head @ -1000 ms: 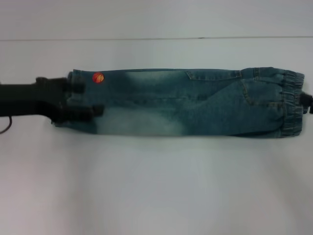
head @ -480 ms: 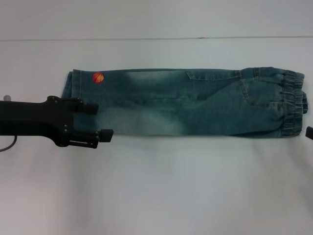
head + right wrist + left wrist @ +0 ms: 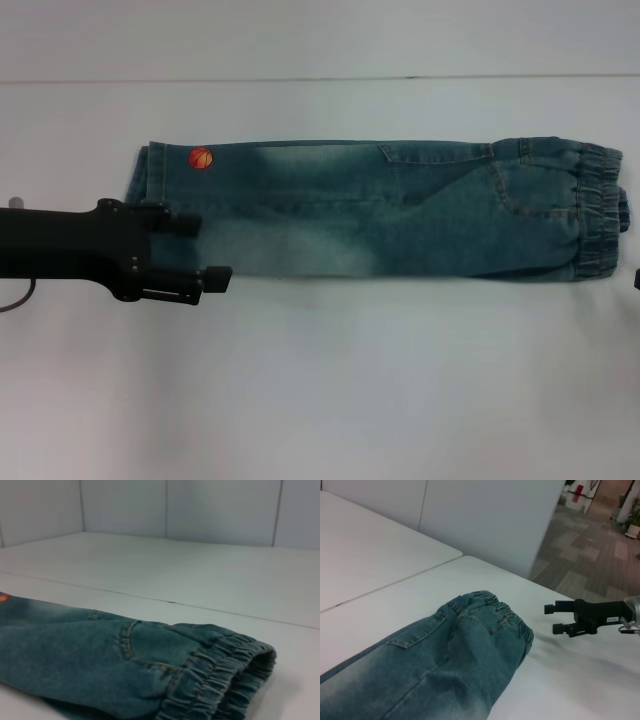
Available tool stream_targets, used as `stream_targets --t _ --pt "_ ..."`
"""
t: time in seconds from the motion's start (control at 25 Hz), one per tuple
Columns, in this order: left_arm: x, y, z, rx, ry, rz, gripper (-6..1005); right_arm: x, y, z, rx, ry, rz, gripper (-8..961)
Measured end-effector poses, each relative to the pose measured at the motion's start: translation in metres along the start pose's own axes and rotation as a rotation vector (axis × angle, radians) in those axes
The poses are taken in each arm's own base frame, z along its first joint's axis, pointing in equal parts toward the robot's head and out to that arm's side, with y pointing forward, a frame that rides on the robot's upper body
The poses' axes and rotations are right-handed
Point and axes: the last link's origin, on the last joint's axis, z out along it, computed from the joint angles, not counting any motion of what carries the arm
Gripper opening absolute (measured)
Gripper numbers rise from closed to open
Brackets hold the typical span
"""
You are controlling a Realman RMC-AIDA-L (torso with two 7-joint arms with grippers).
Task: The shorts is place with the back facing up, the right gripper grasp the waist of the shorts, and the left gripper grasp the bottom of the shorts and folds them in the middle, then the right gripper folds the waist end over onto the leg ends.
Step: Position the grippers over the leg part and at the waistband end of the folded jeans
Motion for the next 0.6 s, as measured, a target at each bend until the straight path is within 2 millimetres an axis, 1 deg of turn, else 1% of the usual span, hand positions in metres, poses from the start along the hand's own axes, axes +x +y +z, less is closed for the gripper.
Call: stream_targets --t 0.32,0.6 --pt "-0.001 0.000 0.001 0.005 0.003 -0.011 903 -0.005 -0.003 0.017 0.009 0.016 -0.023 913" --pt "0.000 -0.001 0.000 0.011 0.006 -0.024 902 -0.005 0.003 0.028 -0.046 0.059 -0.042 912"
